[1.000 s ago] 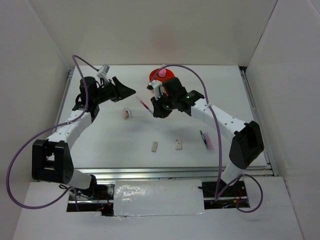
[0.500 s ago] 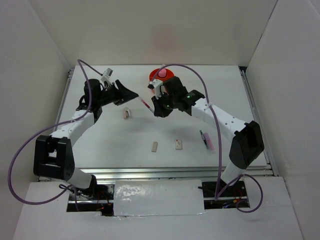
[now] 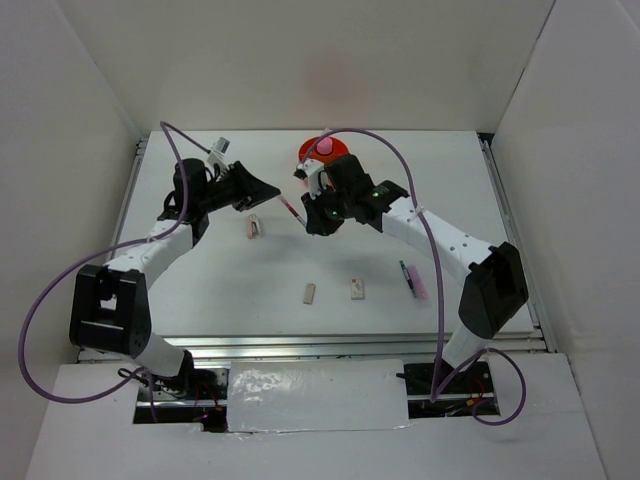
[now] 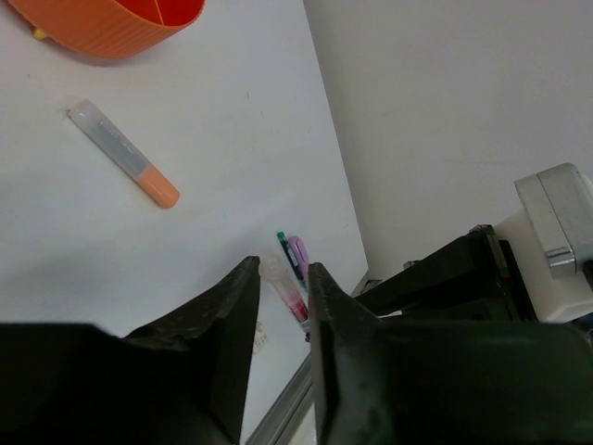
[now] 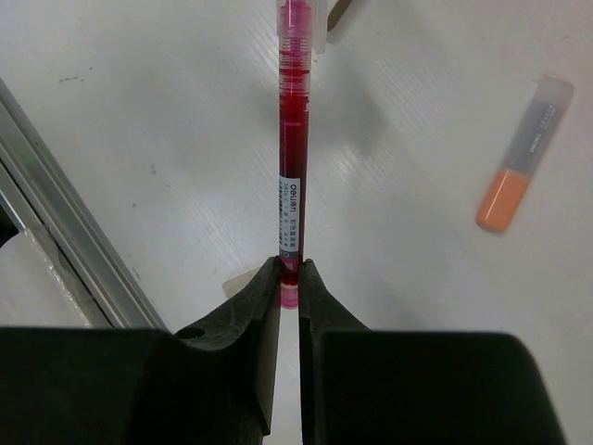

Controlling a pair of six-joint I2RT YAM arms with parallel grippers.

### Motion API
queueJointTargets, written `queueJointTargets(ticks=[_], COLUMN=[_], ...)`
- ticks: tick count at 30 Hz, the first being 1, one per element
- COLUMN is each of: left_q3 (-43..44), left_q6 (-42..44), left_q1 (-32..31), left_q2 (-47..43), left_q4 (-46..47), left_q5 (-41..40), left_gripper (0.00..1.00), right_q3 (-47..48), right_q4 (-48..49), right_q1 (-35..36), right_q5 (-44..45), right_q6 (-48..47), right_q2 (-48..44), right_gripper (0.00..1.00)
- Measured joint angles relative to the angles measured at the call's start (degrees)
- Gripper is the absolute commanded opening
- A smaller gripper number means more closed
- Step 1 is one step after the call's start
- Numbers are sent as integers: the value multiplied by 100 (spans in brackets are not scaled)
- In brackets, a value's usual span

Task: Sort the stationery into containers
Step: Pass the stationery from the right arm to the left, then place the stationery into the container

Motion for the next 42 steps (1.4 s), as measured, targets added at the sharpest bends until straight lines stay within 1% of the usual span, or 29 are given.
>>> queueJointTargets(ticks=[3, 10, 11, 12, 13, 14, 16, 17, 18, 20, 23, 25, 29, 33, 36, 42], left_q3=[0, -2, -2, -2, 0, 0, 33, 107, 227, 686, 1604, 2264, 3141, 3569, 3727, 4409], left_q6=[-120, -286, -286, -286, -286, -273, -179, -55, 116, 610, 1438, 2046, 3075, 3823, 4131, 4579], left_q1=[-20, -48, -50, -50, -50, -50, -55, -59, -63, -74, -87, -92, -107, -181, -271, -455], left_q2=[24, 90, 101, 111, 120, 125, 125, 138, 166, 278, 474, 581, 787, 1185, 1663, 2839], left_q4=[90, 293, 297, 304, 313, 313, 249, 114, -46, -527, -1178, -1502, -1646, -1279, -876, -326], left_q5=[26, 85, 85, 85, 85, 81, 70, 39, -17, -184, -535, -833, -1377, -1825, -1954, -2037], left_gripper=[27, 14, 9, 6, 2, 0, 0, 0, 0, 0, 0, 0, 0, 0, 0, 0], right_q3=[0, -2, -2, -2, -2, -2, -2, -2, -2, -2, -2, -4, -116, -409, -560, -844], right_q4=[2, 0, -2, -2, -2, -2, 4, 22, 31, 37, 37, 35, 61, 63, 70, 66], right_q1=[0, 2, 2, 2, 2, 2, 0, 0, -7, -57, -225, -461, -1029, -1543, -1827, -2323], right_q5=[2, 17, 17, 17, 17, 17, 13, 13, 4, -17, -125, -179, -203, -192, -203, -289], right_q6=[17, 48, 63, 70, 94, 118, 214, 247, 273, 317, 437, 494, 560, 592, 597, 619], right_q2=[-9, -17, -17, -17, -17, -17, -17, -22, -37, -85, -205, -321, -627, -890, -922, -984], right_gripper=[0, 0, 0, 2, 9, 27, 50, 64, 70, 76, 77, 77, 77, 76, 76, 75])
